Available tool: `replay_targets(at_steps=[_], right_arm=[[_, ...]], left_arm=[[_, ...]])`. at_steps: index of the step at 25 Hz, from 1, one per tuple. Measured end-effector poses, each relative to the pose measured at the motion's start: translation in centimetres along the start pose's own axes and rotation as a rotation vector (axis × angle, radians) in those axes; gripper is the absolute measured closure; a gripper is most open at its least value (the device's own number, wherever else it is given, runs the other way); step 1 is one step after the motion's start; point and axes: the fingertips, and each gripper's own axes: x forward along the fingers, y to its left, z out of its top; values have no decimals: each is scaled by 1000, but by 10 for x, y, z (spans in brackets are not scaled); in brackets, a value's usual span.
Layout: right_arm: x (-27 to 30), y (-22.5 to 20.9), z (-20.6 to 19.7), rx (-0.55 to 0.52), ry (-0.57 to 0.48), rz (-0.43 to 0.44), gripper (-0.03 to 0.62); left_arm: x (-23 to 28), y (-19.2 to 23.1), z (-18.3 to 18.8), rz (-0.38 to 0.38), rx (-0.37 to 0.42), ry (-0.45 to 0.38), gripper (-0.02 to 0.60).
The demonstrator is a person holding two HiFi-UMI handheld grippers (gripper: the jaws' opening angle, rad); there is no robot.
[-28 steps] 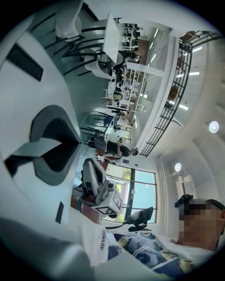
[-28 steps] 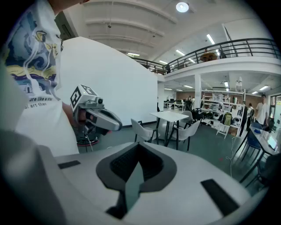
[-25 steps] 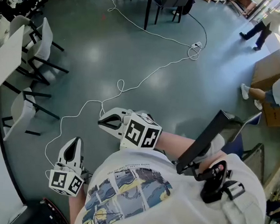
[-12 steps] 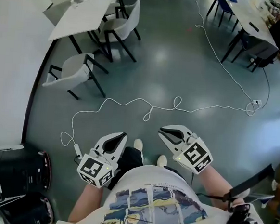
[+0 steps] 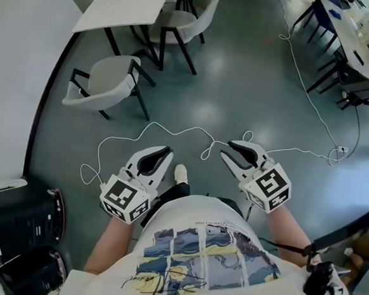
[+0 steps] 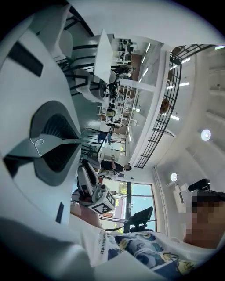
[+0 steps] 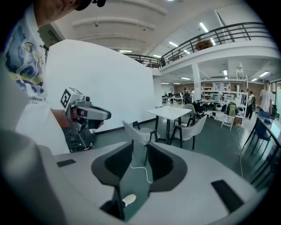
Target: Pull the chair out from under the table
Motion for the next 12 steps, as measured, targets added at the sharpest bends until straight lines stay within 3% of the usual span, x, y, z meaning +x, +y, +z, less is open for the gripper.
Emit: replay_targets(at_steps=[6, 12], right_arm=[[91, -28, 53, 4, -5, -9, 497], [156, -95, 67, 38, 30, -12, 491]], left_arm=[[3, 98, 15, -9, -10, 36, 565], [56, 166, 33, -12, -62, 21, 544]])
